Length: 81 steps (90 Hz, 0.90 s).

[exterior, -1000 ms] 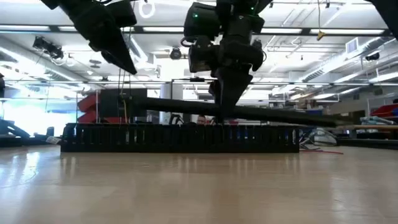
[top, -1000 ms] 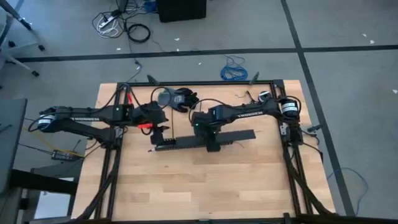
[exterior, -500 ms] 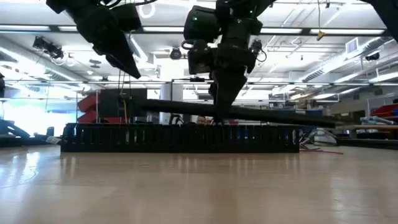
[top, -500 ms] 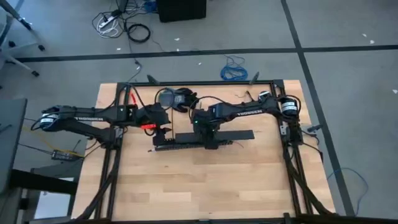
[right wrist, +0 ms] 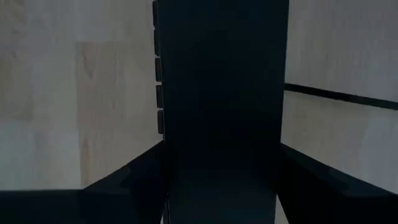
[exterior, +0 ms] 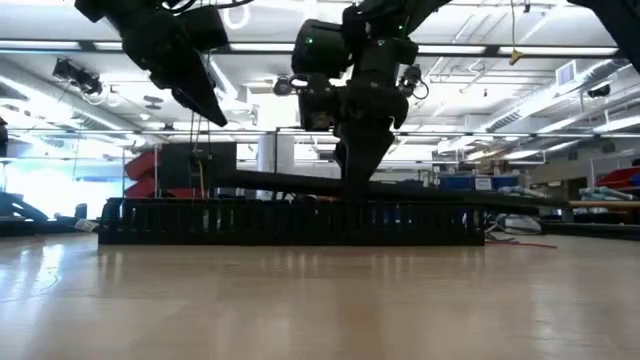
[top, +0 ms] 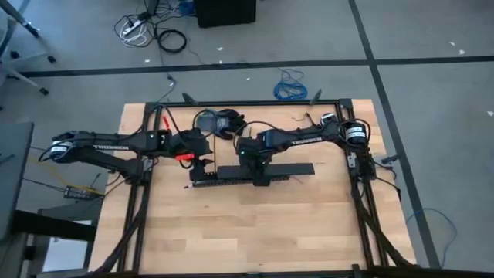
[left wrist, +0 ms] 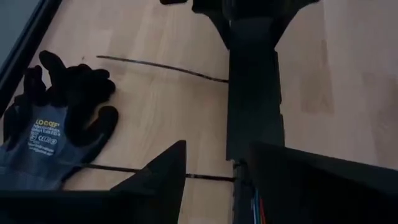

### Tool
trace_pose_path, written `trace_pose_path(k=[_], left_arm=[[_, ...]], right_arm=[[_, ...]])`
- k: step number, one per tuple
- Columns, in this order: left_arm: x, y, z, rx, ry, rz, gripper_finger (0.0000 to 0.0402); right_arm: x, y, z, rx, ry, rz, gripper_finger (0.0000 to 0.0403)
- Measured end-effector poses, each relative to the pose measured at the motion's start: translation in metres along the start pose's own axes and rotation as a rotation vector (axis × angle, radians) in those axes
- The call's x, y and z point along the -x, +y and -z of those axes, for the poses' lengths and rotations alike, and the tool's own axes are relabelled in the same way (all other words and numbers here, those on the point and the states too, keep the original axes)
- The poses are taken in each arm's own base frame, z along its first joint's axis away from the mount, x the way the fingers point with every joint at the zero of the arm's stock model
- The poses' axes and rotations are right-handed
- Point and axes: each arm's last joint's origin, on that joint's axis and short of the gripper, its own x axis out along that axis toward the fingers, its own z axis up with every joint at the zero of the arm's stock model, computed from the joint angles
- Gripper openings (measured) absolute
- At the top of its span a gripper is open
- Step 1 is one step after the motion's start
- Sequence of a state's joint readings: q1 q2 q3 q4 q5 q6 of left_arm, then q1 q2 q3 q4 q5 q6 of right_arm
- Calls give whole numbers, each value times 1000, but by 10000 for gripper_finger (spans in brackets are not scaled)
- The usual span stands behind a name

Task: Ziptie cables
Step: Close the black cable duct cover

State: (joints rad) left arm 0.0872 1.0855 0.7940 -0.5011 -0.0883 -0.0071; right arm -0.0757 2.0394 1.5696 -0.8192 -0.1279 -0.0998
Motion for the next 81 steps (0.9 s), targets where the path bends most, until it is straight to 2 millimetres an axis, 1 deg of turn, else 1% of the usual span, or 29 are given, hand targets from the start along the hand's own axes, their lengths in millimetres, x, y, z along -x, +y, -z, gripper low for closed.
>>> trace_pose_path(k=[9, 19, 24, 32, 41, 53, 62, 81], left_arm=[[-7, -2, -2, 1, -5, 49, 163], [-17, -7, -8, -5, -102, 173, 163], [-22, -9, -9, -8, -129, 202, 163], [-34, -11, -3, -2, -129, 206, 163], [-51, -15, 9, 19, -92, 220, 163], [-64, -18, 15, 31, -92, 216, 163], [-69, -18, 17, 32, -73, 214, 163], [-72, -19, 17, 31, -74, 226, 163]], right_arm=[[0, 0, 0, 2, 1, 0, 242], [0, 0, 0, 2, 3, -2, 242], [-1, 0, 0, 5, 3, -4, 242], [-1, 0, 0, 6, 4, -5, 242], [-1, 0, 1, 5, 9, -6, 242], [-1, 1, 1, 23, 10, -37, 242], [-2, 2, 2, 44, 15, -53, 242], [-2, 2, 2, 48, 19, -55, 242]])
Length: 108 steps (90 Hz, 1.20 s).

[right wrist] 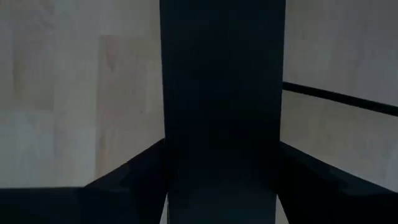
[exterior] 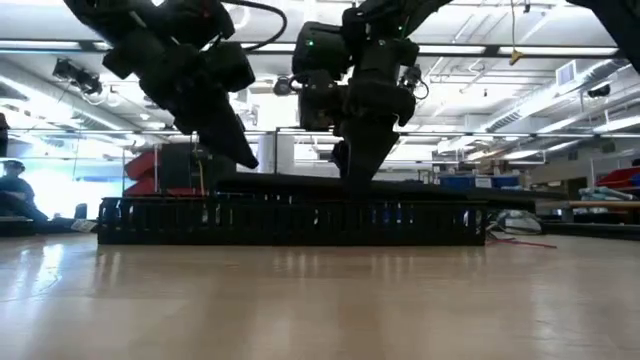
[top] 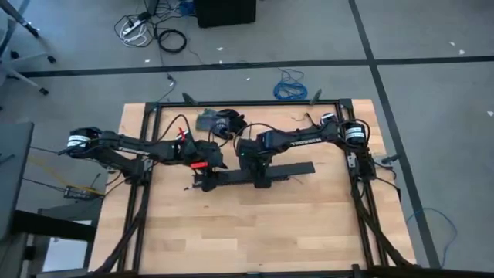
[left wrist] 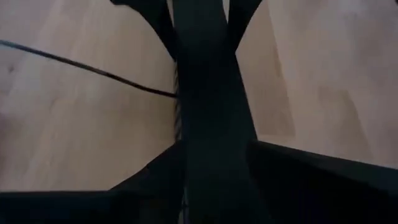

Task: Ziptie cables
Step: Close the black cable duct cover

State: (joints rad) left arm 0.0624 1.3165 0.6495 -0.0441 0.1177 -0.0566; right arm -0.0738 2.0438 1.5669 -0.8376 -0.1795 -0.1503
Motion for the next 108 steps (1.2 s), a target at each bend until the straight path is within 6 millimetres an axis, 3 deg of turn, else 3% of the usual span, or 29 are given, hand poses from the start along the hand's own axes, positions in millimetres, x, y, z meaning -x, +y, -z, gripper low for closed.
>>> trace_pose_path(k=[108], left_arm=[[-5, -1, 2, -2, 20, 19, 163]], right_arm=[[0, 2, 0, 8, 5, -4, 258]])
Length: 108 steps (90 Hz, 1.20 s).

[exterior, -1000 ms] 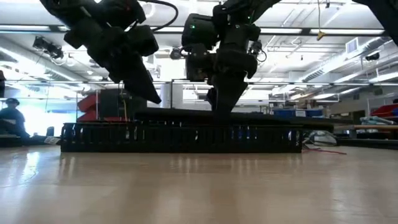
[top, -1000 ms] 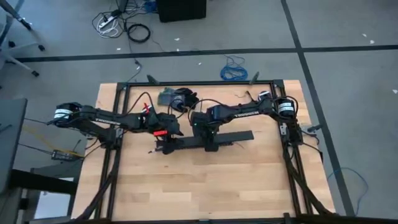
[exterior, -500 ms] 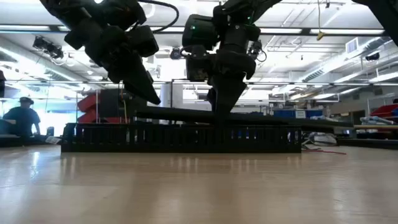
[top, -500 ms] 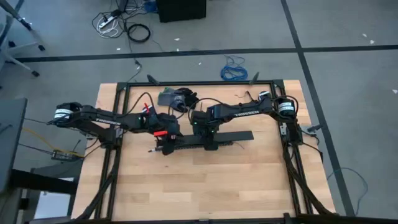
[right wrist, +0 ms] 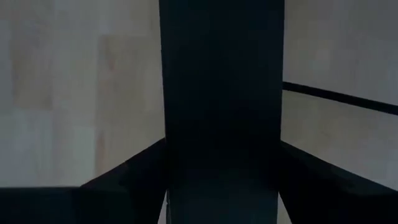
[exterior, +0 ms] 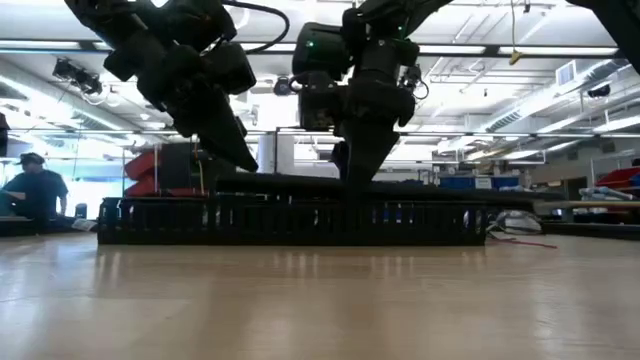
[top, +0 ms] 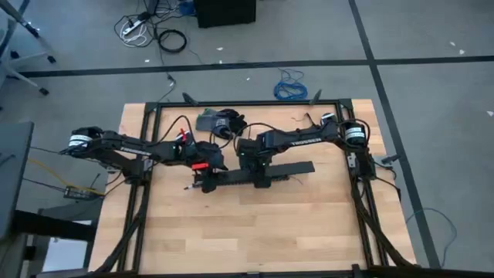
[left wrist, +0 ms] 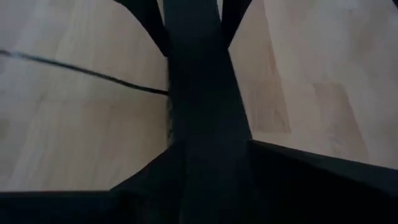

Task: Ziptie cables
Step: Close the black cable duct cover

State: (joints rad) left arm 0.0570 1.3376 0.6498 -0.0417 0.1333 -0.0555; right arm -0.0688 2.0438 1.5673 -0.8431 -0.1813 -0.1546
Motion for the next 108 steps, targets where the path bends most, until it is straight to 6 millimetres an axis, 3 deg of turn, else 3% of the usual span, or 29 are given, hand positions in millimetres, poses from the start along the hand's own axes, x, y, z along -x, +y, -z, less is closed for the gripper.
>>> trace_pose_path(k=[108], left_arm=[[0, 0, 2, -3, 23, -10, 163]], right_arm=[[10, 4, -8, 34, -9, 5, 264]])
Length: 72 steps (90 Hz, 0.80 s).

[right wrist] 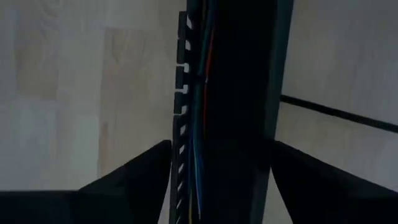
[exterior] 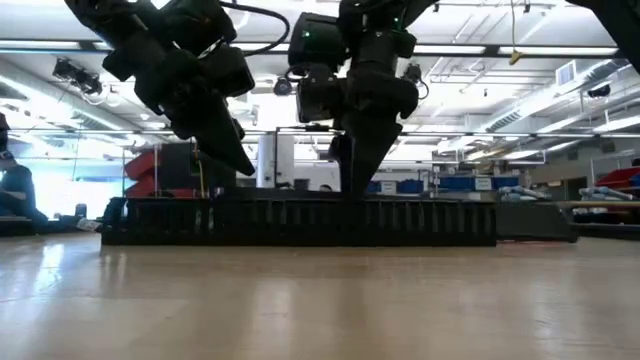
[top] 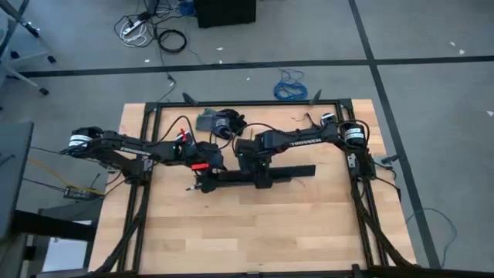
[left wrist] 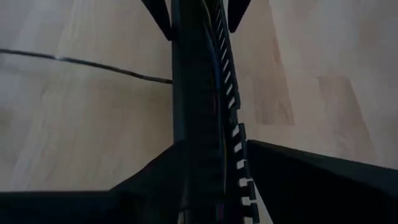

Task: Ziptie cables
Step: Close the black cable duct cover

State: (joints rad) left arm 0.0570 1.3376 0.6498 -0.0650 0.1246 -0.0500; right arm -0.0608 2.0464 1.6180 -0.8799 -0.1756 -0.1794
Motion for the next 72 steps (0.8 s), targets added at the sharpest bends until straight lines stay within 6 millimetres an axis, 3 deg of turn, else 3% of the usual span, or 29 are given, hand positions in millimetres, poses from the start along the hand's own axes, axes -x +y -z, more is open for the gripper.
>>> trace_pose_path(k=[34, 59, 72], left_arm=[[-1, 1, 1, 5, 5, -5, 163], [-1, 1, 1, 3, 5, -13, 163], [-1, 2, 2, 2, 19, -31, 163]], right_arm=[[2, -3, -2, 45, 5, 99, 260], [33, -2, -14, 84, 19, 181, 247], [49, -3, 0, 18, 155, 181, 244]])
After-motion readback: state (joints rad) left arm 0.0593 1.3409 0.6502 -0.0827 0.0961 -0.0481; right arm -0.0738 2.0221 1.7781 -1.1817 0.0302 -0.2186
